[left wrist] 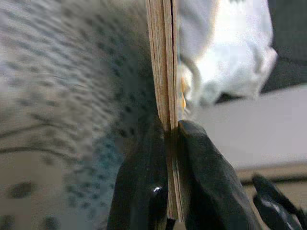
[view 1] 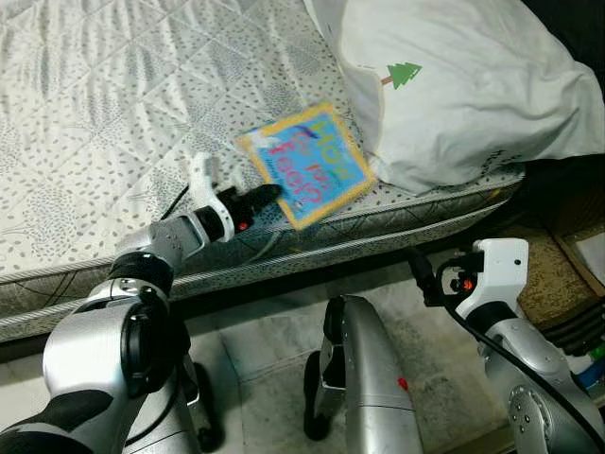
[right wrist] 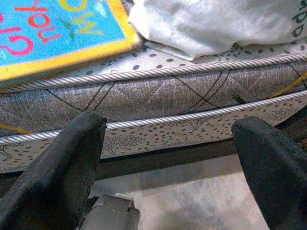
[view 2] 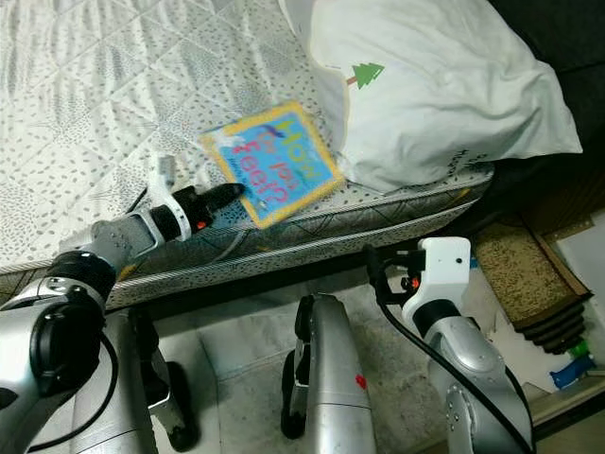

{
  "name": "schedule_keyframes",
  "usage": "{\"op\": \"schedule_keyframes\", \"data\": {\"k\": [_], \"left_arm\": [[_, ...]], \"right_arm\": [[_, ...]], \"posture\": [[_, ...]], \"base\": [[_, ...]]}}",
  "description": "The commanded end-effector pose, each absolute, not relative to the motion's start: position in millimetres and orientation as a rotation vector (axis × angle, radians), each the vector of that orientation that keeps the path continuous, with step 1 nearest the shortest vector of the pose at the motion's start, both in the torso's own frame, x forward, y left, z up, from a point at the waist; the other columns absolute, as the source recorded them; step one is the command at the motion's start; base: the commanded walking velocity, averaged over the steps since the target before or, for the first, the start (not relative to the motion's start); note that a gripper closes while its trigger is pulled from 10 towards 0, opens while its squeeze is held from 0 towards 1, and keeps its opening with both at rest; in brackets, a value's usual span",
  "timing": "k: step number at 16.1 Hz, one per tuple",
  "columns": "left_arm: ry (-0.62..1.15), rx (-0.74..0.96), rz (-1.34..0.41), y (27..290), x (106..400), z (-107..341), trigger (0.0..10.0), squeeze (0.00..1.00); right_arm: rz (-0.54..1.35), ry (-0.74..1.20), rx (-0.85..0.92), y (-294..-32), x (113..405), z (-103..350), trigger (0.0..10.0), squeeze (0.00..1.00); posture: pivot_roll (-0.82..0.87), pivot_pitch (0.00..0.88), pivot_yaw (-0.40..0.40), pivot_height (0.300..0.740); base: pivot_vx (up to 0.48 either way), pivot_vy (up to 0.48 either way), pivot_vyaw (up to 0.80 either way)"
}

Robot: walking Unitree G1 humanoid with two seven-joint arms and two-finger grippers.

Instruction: Clean up the room

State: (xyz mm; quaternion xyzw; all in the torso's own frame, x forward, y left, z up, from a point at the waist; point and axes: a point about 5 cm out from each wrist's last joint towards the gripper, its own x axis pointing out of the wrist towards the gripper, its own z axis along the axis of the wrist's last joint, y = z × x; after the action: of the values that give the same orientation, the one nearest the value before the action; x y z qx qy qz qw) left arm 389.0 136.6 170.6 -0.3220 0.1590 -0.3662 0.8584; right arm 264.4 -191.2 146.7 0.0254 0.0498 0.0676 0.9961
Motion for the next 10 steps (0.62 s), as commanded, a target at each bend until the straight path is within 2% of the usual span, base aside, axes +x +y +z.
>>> {"op": "schedule_keyframes", "data": {"k": [1, 10], "left_arm": [[0.343, -0.661, -0.831, 130.6, 386.7, 171.6, 0.0, 0.00], [0.396, -0.654, -0.753, 166.5, 375.1, 151.2, 0.0, 0.00]], "right_arm": [[0.121, 0.124, 0.047, -194.2, 261.4, 140.1, 10.0, 0.00], [0.123, 0.121, 0.046, -194.2, 264.0, 139.8, 10.0, 0.00]], "posture": [[-0.26, 0.311, -0.147, 0.533], [-0.25, 0.313, -0.156, 0.533]], "base": [[0.000, 0.000, 0.00], [0.000, 0.000, 0.00]]}}
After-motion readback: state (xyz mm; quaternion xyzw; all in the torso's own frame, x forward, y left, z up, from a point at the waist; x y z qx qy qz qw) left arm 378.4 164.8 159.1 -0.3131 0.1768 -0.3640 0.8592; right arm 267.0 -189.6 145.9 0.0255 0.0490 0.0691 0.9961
